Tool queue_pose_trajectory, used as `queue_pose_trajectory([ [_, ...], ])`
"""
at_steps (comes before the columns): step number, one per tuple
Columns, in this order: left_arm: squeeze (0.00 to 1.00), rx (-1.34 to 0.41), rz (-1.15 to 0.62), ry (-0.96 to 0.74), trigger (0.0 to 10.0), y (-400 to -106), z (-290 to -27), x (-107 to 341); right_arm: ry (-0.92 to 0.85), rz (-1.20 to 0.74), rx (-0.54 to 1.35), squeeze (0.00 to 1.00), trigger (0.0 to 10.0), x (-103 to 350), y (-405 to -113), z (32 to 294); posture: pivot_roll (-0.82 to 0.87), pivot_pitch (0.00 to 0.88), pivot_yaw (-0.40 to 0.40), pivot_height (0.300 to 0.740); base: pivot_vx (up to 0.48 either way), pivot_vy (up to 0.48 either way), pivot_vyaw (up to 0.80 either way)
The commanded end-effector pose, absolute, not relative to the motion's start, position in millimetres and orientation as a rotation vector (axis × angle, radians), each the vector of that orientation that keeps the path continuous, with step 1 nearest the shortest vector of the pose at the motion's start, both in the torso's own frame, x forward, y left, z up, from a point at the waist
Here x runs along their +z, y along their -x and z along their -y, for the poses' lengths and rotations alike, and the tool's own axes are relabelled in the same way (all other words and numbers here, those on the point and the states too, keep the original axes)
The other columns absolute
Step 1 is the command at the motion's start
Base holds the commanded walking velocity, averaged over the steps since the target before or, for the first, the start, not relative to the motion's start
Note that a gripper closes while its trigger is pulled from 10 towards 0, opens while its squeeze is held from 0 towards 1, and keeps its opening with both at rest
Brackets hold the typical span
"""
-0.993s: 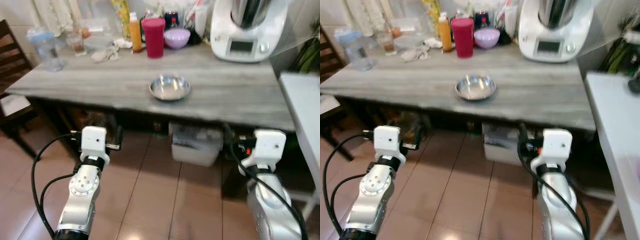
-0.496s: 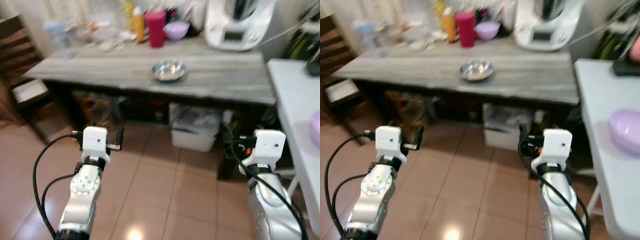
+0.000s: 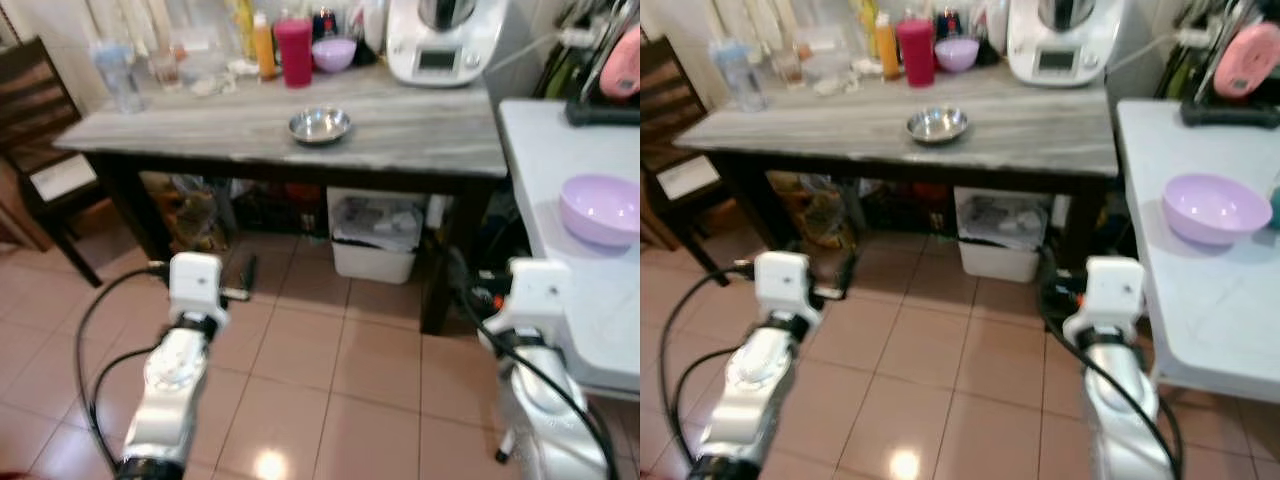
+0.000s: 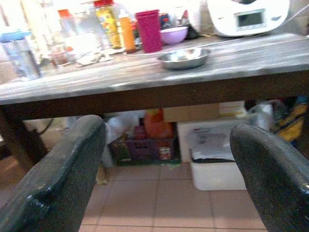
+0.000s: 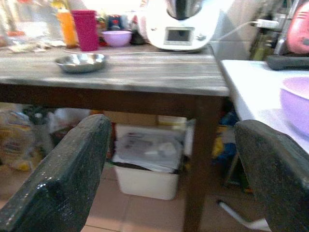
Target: Setting the table
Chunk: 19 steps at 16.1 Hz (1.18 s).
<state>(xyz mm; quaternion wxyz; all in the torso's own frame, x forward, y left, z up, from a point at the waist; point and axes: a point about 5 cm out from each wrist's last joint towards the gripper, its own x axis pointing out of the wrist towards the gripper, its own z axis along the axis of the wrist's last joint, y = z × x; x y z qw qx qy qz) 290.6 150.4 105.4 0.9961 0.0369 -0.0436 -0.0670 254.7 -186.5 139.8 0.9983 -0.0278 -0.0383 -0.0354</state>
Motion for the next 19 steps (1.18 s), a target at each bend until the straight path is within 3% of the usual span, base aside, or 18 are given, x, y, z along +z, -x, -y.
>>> queue_pose_trajectory([
  [1,0.0,-0.139,0.089,-0.083,10.0,-292.4,-153.6,107.7,0.05,0.086,-0.068,0.0,10.0,141.6,-255.3,183.3,-0.31,0.053,0.063,0.74,0.0,-0.262,0.0],
  [19,0.0,-0.171,0.09,-0.06,10.0,-295.0,-146.3,106.7,0.061,0.087,-0.073,0.0,10.0,143.7,-257.2,186.1,-0.33,0.045,0.056,0.74,0.0,-0.387,-0.05],
])
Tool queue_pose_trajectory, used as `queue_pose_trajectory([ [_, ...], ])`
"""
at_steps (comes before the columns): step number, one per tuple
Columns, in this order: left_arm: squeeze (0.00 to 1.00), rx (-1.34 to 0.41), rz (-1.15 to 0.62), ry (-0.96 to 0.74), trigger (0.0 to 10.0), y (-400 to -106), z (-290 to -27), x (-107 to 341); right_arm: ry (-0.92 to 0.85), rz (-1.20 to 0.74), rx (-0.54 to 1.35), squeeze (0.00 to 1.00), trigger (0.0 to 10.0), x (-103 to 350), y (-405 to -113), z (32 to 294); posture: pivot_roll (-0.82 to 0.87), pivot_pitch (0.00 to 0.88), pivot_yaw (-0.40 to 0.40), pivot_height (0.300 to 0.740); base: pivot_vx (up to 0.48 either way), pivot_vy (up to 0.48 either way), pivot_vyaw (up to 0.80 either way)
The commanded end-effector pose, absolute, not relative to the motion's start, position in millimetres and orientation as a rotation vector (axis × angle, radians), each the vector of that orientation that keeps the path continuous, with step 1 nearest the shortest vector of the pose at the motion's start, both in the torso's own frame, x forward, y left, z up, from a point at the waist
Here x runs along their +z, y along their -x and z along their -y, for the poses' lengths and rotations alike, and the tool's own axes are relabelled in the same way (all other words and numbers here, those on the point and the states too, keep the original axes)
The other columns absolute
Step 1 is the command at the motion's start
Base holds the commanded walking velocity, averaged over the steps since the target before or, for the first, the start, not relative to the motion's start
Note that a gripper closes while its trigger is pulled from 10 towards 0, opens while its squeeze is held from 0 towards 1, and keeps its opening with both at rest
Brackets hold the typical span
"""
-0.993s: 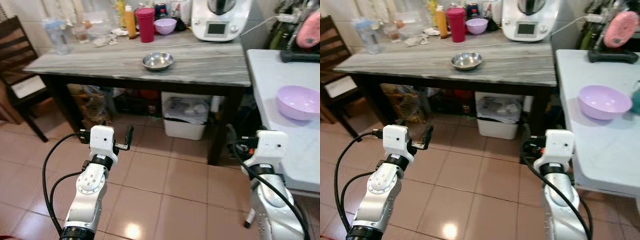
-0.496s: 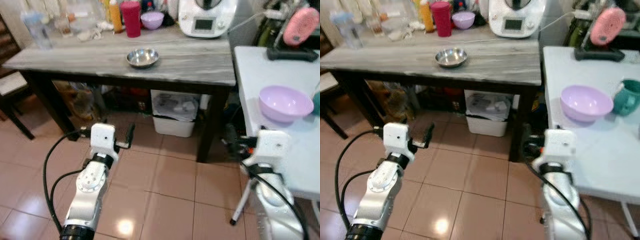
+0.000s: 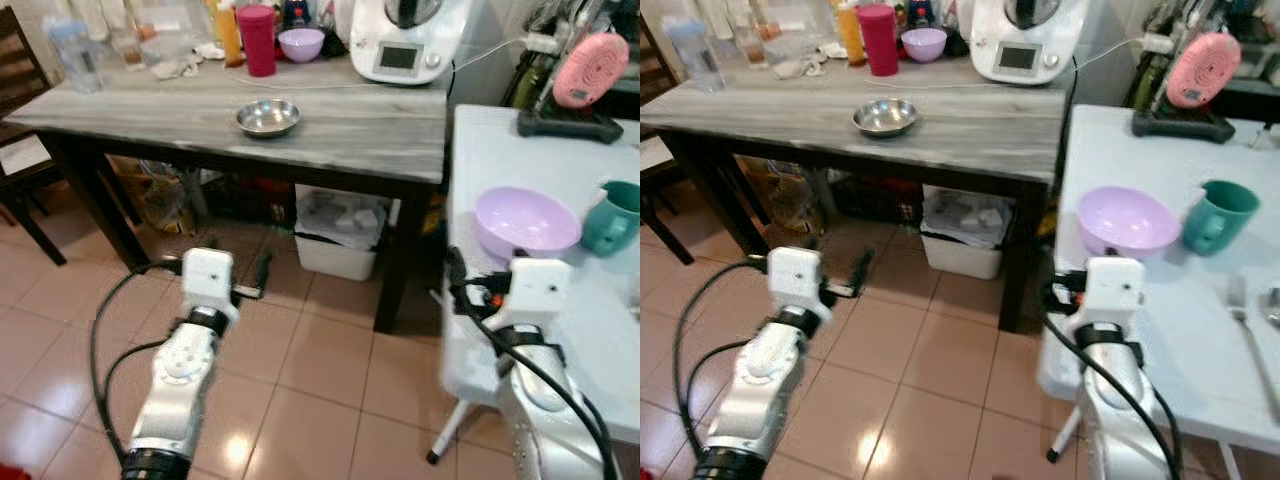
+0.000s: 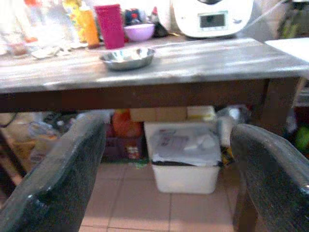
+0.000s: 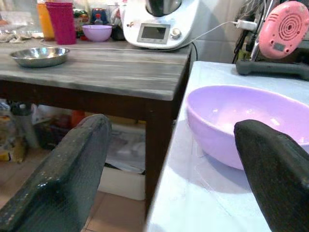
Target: Setting the table
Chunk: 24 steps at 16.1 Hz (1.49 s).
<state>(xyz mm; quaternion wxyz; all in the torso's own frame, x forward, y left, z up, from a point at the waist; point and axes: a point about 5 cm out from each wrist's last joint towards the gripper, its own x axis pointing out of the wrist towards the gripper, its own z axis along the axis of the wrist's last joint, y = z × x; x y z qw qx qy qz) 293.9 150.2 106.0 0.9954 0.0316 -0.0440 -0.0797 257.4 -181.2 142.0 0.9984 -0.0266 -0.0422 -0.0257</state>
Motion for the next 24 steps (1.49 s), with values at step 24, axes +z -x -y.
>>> queue_pose_trajectory([
  [24,0.0,-0.507,0.085,-0.052,10.0,-281,-123,101,0.368,0.025,0.349,0.0,10.0,158,-296,169,-0.33,0.109,0.064,0.74,0.0,-0.114,-0.07],
])
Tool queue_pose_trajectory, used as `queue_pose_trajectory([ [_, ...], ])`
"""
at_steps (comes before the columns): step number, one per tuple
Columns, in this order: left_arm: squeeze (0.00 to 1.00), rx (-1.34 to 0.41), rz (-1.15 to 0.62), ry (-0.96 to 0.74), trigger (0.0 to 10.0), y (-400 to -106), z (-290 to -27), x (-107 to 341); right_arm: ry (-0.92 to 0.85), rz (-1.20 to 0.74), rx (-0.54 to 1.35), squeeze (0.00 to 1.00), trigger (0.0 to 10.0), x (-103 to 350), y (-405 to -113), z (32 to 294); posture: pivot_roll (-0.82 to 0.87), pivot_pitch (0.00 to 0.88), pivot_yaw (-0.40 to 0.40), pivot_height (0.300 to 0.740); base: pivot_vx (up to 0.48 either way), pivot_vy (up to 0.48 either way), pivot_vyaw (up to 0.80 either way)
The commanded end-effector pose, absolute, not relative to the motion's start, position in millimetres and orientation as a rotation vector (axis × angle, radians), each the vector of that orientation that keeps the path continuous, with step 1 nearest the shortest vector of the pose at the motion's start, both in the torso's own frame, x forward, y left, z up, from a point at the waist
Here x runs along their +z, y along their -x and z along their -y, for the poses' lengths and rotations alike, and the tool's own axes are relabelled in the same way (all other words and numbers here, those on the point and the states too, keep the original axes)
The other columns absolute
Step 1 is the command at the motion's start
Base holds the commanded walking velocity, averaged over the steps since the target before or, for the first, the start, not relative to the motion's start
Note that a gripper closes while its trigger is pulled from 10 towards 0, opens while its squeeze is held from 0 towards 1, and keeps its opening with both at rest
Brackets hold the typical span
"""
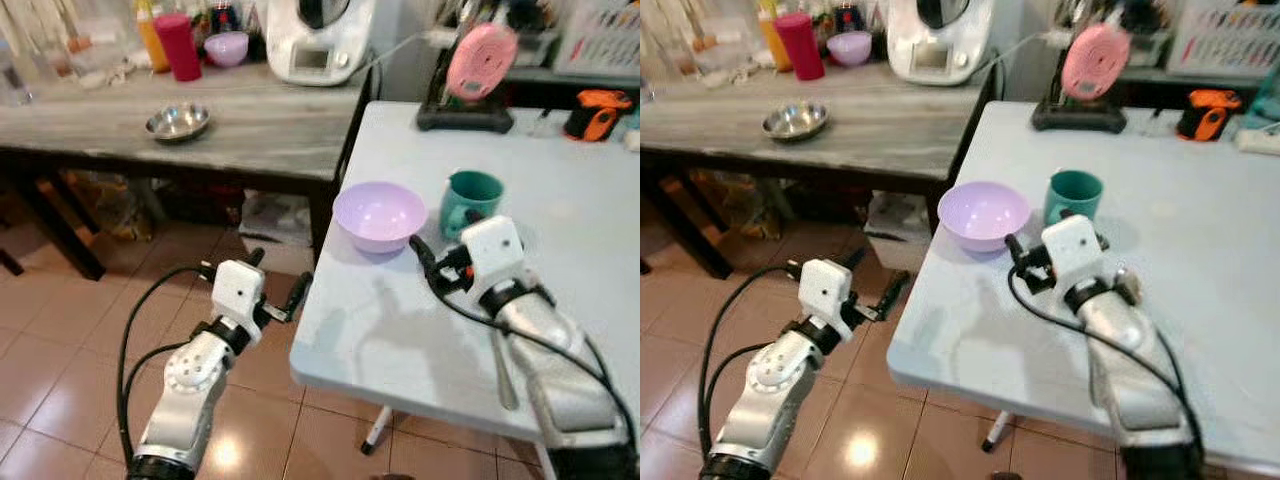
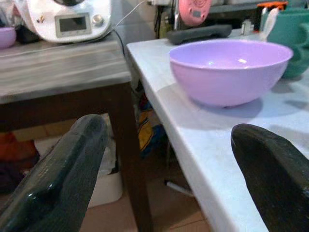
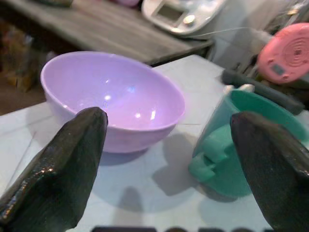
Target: Setting the table
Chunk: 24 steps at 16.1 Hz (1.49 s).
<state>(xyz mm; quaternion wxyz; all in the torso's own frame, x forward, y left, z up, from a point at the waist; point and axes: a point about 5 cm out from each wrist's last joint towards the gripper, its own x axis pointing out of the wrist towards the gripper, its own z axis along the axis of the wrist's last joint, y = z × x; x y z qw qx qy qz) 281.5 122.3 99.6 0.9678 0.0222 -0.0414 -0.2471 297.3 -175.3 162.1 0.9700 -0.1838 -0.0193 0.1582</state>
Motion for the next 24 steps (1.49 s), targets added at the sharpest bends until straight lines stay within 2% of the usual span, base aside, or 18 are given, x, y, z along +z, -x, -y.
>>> queue_pose_trajectory([
  [1,0.0,-0.512,0.08,-0.051,10.0,-279,-123,100,0.388,0.029,0.393,0.0,10.0,161,-300,167,-0.32,0.115,0.062,0.74,0.0,0.0,0.0],
  [8,0.0,-0.665,0.09,-0.009,10.0,-262,-123,103,0.629,0.01,0.738,0.0,10.0,181,-328,145,-0.29,0.133,0.041,0.74,0.0,0.0,0.0],
  [11,0.0,-0.721,0.108,-0.013,10.0,-261,-119,109,0.746,-0.019,0.784,0.0,10.0,185,-343,147,-0.29,0.131,0.039,0.74,0.0,0.0,0.0],
  [17,0.0,-0.745,0.102,0.011,10.0,-255,-113,107,0.796,-0.067,0.819,0.0,10.0,177,-358,161,-0.29,0.132,0.05,0.74,0.0,0.0,0.0],
  [21,0.0,-0.746,0.115,0.027,10.0,-256,-115,110,0.907,-0.065,0.811,0.0,10.0,169,-370,169,-0.28,0.13,0.059,0.74,0.0,0.0,0.0],
  [22,0.0,-0.76,0.113,0.03,10.0,-255,-114,110,0.917,-0.066,0.813,0.0,0.0,167,-372,170,-0.28,0.126,0.059,0.74,0.0,0.0,0.0],
  [24,0.0,-0.763,0.114,0.03,10.0,-256,-113,110,0.938,-0.063,0.816,0.0,0.0,166,-374,169,-0.27,0.122,0.052,0.74,0.0,0.0,0.0],
])
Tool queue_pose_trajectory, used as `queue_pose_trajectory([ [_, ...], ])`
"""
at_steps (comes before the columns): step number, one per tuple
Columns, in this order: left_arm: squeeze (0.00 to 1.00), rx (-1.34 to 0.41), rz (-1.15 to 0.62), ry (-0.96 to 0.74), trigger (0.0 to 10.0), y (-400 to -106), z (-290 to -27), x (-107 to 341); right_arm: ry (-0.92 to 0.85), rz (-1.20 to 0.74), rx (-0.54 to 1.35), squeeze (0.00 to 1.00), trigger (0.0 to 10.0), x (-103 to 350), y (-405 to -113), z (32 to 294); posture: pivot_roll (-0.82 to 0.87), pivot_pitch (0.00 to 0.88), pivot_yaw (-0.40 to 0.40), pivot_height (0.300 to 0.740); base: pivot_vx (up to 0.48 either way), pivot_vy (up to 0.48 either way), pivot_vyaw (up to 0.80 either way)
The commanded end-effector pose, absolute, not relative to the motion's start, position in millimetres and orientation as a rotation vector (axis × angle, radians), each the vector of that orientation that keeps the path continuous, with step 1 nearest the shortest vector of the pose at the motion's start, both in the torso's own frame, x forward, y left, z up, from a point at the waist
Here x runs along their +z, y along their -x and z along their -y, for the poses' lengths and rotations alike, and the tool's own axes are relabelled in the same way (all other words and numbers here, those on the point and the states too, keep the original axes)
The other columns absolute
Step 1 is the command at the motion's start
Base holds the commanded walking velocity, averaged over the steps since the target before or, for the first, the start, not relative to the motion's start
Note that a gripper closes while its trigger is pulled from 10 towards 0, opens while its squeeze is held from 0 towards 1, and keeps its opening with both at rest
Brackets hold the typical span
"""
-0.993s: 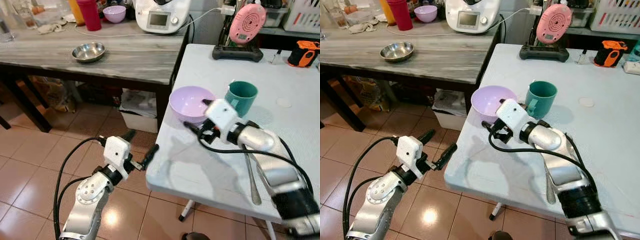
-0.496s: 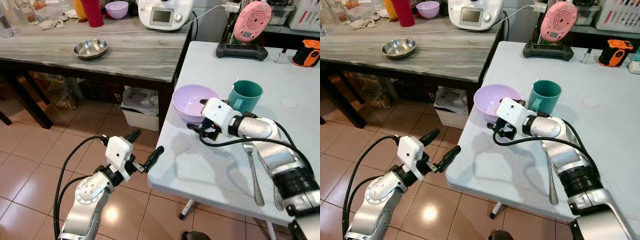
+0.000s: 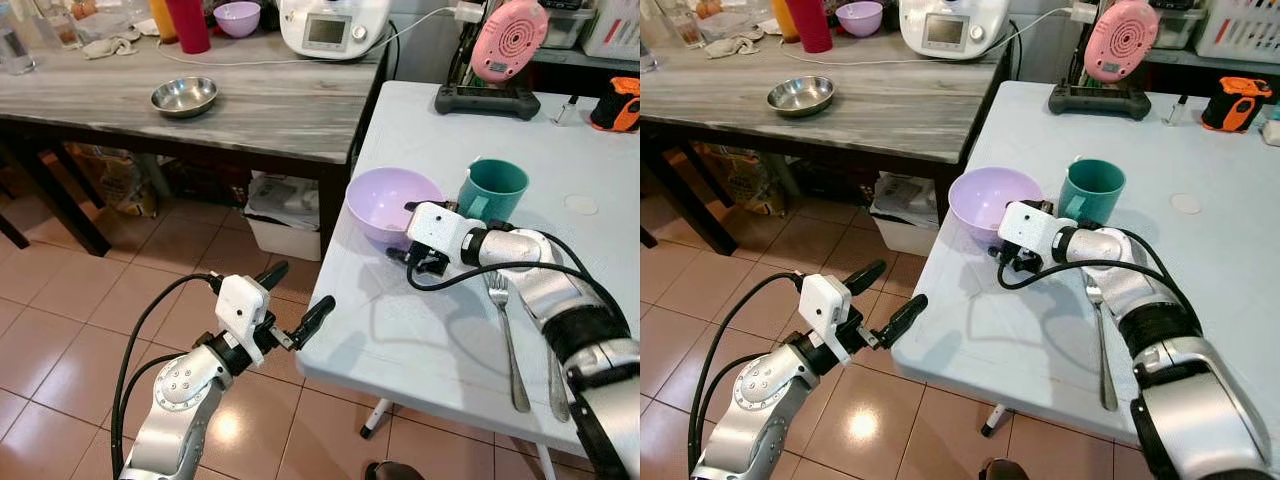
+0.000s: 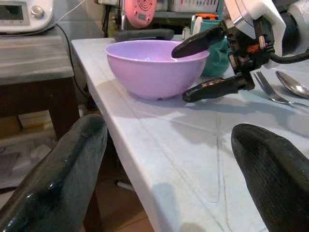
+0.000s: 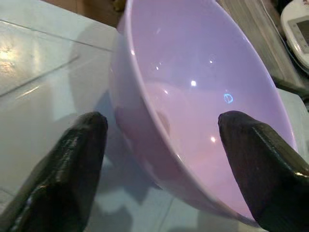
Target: Setting the table
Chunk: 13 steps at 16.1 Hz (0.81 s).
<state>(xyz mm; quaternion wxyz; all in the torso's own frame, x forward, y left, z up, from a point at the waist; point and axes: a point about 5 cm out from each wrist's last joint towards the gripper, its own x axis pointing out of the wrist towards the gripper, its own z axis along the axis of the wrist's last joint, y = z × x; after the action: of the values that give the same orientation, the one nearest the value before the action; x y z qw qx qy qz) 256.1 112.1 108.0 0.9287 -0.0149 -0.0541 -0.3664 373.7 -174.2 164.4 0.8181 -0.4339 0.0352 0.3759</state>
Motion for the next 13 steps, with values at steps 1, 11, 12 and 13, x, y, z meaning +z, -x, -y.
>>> queue_pose_trajectory([
  [1,0.0,-0.764,0.116,0.031,10.0,-256,-113,110,0.961,-0.05,0.822,0.0,0.0,166,-375,168,-0.27,0.119,0.049,0.74,0.0,0.0,0.0],
  [11,0.0,-0.789,0.124,0.018,10.0,-258,-115,112,1.002,-0.034,0.8,0.0,0.0,159,-375,178,-0.26,0.088,0.067,0.74,0.0,0.0,0.0],
  [12,0.0,-0.791,0.127,0.017,10.0,-259,-114,114,1.004,-0.03,0.797,0.0,0.0,159,-375,179,-0.26,0.085,0.069,0.74,0.0,0.0,0.0],
  [13,0.0,-0.792,0.129,0.018,10.0,-260,-114,115,1.006,-0.028,0.795,0.0,0.0,160,-375,180,-0.26,0.081,0.069,0.74,0.0,0.0,0.0],
])
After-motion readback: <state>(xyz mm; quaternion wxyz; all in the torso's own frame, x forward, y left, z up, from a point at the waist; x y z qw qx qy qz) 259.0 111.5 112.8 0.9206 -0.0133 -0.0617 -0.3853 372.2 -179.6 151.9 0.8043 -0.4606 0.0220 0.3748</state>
